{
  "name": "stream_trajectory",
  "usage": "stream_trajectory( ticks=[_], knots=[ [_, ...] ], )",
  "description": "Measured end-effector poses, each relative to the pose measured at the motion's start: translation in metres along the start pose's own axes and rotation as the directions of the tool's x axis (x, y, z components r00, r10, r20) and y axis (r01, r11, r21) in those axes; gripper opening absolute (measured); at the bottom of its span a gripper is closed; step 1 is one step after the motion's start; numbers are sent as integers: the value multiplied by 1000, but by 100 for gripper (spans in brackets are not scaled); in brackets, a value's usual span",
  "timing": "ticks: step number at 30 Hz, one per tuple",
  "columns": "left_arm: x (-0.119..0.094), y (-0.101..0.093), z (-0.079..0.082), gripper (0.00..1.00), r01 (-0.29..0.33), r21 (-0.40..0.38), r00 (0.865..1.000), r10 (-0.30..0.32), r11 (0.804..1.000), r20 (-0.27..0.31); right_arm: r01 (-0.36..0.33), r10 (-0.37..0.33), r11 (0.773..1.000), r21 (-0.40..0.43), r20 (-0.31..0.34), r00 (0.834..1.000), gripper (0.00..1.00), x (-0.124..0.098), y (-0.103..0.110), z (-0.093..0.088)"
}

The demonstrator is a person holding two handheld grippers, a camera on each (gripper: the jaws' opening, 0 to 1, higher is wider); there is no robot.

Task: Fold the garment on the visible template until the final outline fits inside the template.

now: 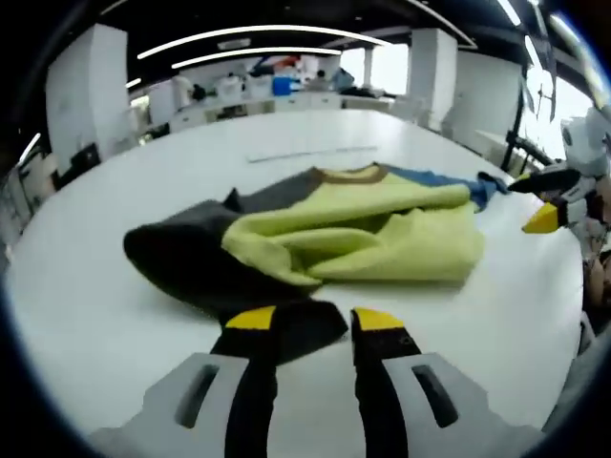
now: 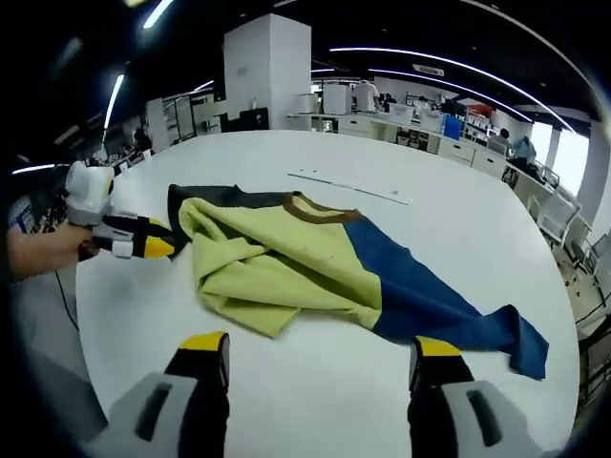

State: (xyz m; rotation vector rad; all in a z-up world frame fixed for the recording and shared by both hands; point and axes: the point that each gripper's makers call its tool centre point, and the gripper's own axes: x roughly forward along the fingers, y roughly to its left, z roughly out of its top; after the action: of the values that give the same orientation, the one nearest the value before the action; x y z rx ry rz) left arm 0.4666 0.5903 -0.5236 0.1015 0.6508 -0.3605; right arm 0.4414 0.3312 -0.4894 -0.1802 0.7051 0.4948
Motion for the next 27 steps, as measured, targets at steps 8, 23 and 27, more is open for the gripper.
stream_trajectory(
  ticks=[8,23,27],
  knots=[
    [5,5,-7,9,-19,-20,1000,18,1000,-20,-61,61,998,-14,26,998,69,10,31,5],
    [-13,60,-17,3,-115,-20,992,114,993,-44,-172,173,983,-61,5,985,50,27,76,4],
    [-18,75,-21,4,-141,-21,989,140,990,-56,-180,180,981,-70,2,984,50,29,81,6]
  ],
)
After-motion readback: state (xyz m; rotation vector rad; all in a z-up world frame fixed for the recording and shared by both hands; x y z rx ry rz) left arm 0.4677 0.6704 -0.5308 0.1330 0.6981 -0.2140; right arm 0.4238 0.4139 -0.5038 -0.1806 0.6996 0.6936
